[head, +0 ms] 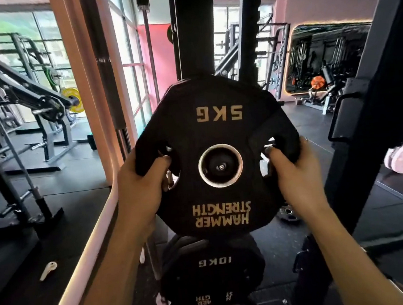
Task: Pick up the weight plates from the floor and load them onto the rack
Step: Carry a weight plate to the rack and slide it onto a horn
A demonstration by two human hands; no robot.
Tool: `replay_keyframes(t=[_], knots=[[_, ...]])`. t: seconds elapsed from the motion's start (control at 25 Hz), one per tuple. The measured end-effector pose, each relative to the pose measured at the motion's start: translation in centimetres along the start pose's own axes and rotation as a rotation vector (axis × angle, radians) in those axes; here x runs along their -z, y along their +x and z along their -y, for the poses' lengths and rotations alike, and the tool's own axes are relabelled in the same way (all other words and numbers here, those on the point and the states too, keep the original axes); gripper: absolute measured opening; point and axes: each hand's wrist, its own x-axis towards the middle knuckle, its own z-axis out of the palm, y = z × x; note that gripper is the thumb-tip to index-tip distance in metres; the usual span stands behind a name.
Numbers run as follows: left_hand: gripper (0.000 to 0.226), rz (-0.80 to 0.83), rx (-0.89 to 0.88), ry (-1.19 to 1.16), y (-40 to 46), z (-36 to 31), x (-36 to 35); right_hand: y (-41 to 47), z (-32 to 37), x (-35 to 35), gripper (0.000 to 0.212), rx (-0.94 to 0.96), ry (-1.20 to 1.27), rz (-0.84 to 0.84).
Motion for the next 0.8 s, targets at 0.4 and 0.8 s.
replay_keyframes(t=[0.4, 0.8], knots=[[0.021, -0.050, -0.151, 0.207, 5.8, 1.0, -2.5, 6.2, -2.7, -3.4, 0.015, -0.016, 0.023, 0.095], [0.023, -0.081, -0.192, 0.226, 8.2, 2.9, -3.3, 8.3, -5.2, -4.7, 0.017, 0.010, 0.040, 0.132]])
